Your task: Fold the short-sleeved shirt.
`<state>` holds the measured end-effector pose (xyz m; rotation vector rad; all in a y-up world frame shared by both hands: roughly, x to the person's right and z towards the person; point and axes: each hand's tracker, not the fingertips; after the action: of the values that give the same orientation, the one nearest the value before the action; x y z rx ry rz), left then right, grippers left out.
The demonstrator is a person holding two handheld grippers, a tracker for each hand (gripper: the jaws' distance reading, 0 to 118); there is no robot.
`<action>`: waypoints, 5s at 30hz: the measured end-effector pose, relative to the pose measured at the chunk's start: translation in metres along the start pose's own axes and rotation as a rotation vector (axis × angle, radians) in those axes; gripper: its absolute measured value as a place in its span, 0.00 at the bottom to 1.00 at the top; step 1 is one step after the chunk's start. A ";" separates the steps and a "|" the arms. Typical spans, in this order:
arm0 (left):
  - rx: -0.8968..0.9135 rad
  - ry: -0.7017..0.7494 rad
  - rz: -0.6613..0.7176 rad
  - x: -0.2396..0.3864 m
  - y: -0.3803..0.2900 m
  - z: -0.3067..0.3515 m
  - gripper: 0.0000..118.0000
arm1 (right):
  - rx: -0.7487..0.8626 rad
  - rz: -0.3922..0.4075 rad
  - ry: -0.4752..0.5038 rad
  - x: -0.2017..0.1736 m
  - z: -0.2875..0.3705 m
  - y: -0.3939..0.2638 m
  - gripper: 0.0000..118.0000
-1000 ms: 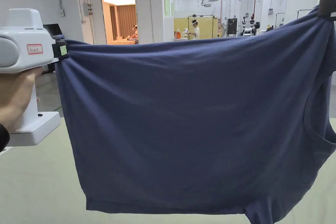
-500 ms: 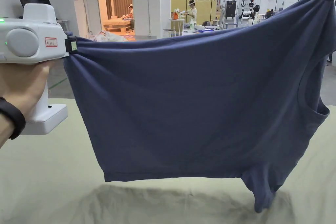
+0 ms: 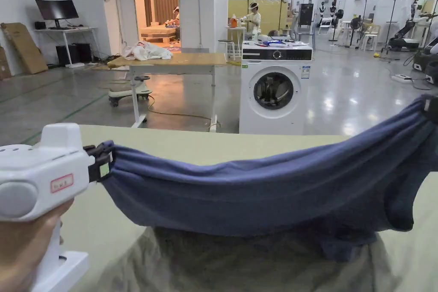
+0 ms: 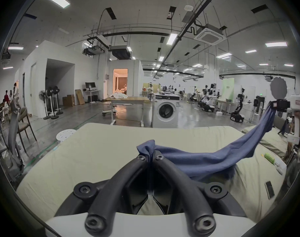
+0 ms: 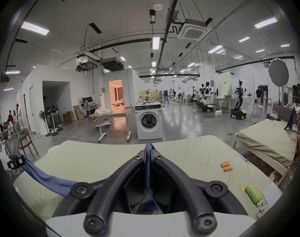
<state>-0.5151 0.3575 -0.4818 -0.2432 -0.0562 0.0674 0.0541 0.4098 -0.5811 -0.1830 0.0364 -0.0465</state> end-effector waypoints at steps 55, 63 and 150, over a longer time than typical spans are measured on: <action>0.065 0.019 -0.037 0.076 -0.170 0.278 0.00 | -0.119 0.110 0.082 -0.065 0.287 -0.255 0.00; -0.074 0.016 0.070 0.033 -0.180 0.247 0.60 | -0.148 0.050 0.095 -0.056 0.285 -0.260 0.00; 0.066 0.032 -0.134 0.044 -0.130 0.180 0.54 | -0.126 -0.001 0.076 -0.012 0.179 -0.224 0.36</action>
<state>-0.4747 0.2775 -0.2732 -0.1740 -0.0385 -0.0677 0.0395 0.2224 -0.3642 -0.3071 0.1154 -0.0521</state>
